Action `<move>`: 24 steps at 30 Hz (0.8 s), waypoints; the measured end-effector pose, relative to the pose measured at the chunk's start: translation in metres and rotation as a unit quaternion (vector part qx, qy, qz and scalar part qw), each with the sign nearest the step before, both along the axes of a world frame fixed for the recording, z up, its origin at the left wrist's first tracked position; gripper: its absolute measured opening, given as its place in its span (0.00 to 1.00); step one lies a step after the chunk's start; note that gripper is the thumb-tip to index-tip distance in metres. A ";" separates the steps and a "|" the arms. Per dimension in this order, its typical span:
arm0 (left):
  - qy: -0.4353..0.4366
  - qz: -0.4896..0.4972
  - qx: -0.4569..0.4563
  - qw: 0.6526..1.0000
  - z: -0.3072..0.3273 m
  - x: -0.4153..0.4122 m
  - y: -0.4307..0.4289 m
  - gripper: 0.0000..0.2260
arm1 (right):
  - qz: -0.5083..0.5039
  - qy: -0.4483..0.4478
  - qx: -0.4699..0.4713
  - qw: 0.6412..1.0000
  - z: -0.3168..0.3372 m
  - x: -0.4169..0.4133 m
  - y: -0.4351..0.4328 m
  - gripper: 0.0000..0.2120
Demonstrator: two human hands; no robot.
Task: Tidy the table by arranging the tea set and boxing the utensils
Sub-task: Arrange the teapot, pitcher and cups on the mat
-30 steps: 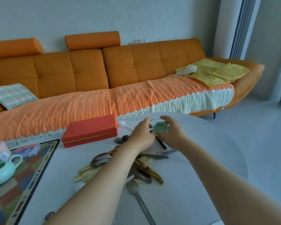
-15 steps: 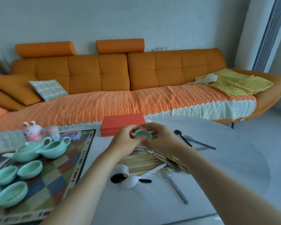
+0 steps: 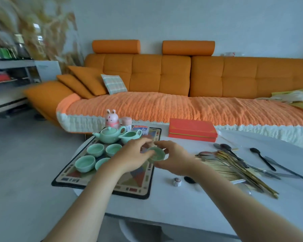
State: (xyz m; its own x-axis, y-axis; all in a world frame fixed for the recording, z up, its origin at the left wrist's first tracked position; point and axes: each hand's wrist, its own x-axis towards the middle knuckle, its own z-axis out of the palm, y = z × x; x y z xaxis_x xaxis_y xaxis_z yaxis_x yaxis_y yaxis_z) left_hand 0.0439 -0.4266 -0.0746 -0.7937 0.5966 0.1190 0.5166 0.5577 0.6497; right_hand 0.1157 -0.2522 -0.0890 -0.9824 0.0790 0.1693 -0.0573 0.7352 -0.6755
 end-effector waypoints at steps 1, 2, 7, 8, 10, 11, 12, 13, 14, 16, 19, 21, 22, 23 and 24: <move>0.017 0.020 0.001 1.000 -0.002 -0.006 -0.013 0.14 | 0.000 -0.004 0.006 1.000 -0.002 -0.006 -0.010 0.27; 0.054 0.047 -0.005 0.997 -0.004 -0.012 -0.027 0.13 | -0.001 -0.009 0.010 1.000 -0.005 -0.012 -0.020 0.28; 0.149 0.145 -0.143 0.968 -0.019 -0.036 -0.078 0.14 | 0.003 -0.039 0.023 0.999 -0.021 -0.040 -0.059 0.31; 0.134 0.146 -0.168 0.966 -0.022 -0.037 -0.083 0.17 | 0.005 -0.044 0.029 0.999 -0.024 -0.044 -0.065 0.31; 0.114 0.142 -0.195 0.964 -0.024 -0.035 -0.088 0.24 | 0.000 -0.048 0.036 0.998 -0.030 -0.050 -0.074 0.32; 0.110 0.138 -0.207 0.962 -0.025 -0.035 -0.090 0.26 | -0.003 -0.047 0.035 0.998 -0.031 -0.052 -0.078 0.32; 0.109 0.133 -0.223 0.960 -0.026 -0.035 -0.091 0.28 | -0.006 -0.048 0.034 0.998 -0.032 -0.054 -0.079 0.33; 0.106 0.126 -0.239 0.957 -0.027 -0.036 -0.092 0.29 | -0.006 -0.050 0.034 0.998 -0.033 -0.055 -0.080 0.33; 0.104 0.120 -0.255 0.954 -0.027 -0.037 -0.092 0.30 | -0.004 -0.056 0.036 0.998 -0.033 -0.056 -0.080 0.35; 0.111 0.109 -0.280 0.947 -0.028 -0.038 -0.092 0.28 | -0.001 -0.062 0.042 0.997 -0.032 -0.057 -0.079 0.36; 0.125 0.105 -0.287 0.944 -0.028 -0.039 -0.092 0.23 | -0.015 -0.058 0.040 0.997 -0.032 -0.060 -0.083 0.35; 0.129 0.108 -0.288 0.943 -0.028 -0.039 -0.093 0.21 | -0.026 -0.052 0.042 0.997 -0.034 -0.062 -0.087 0.34; 0.128 0.108 -0.287 0.943 -0.028 -0.040 -0.093 0.21 | -0.028 -0.050 0.044 0.997 -0.035 -0.062 -0.088 0.34; 0.125 0.107 -0.287 0.944 -0.028 -0.040 -0.093 0.21 | -0.028 -0.051 0.045 0.997 -0.036 -0.062 -0.088 0.34; 0.120 0.106 -0.288 0.944 -0.028 -0.040 -0.093 0.23 | -0.025 -0.053 0.045 0.997 -0.035 -0.062 -0.088 0.34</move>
State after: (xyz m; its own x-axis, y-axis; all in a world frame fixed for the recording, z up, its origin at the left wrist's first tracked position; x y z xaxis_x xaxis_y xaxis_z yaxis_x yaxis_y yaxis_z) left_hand 0.0039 -0.5193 -0.1024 -0.8940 0.4477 0.0156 0.4473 0.8902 0.0858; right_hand 0.0537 -0.3401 -0.1243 -0.9903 0.1173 0.0740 0.0486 0.7934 -0.6068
